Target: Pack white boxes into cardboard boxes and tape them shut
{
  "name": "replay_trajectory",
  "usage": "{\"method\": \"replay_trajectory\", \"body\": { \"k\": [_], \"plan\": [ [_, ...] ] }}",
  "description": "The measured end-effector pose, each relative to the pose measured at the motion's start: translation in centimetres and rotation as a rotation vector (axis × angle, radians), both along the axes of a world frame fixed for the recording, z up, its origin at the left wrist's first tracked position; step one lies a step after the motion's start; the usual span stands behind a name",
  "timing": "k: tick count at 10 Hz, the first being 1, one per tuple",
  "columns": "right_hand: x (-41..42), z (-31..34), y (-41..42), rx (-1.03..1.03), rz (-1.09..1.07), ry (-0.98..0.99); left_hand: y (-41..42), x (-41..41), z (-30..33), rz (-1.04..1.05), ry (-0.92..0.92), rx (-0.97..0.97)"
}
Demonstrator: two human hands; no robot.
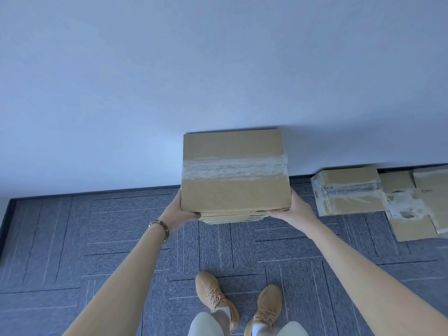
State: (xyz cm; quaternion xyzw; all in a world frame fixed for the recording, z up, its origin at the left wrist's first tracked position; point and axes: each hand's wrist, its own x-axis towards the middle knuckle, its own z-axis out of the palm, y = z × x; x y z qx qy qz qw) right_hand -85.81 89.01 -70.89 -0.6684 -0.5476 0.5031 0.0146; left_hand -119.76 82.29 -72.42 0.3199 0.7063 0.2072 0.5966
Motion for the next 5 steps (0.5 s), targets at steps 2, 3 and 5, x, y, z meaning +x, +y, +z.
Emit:
{"method": "replay_trajectory", "body": {
  "k": [2,3,5],
  "plan": [
    [-1.0,2.9,0.8,-0.031,0.075,-0.19,0.6,0.4,3.7,-0.129,0.127,-0.103],
    [-1.5,5.2,0.9,0.079,0.129,-0.318,0.5,1.3,5.6,-0.215,0.262,-0.098],
    [-2.4,9.7,1.2,0.196,0.235,-0.307,1.2,1.9,9.3,-0.389,0.483,-0.048]
  ]
}}
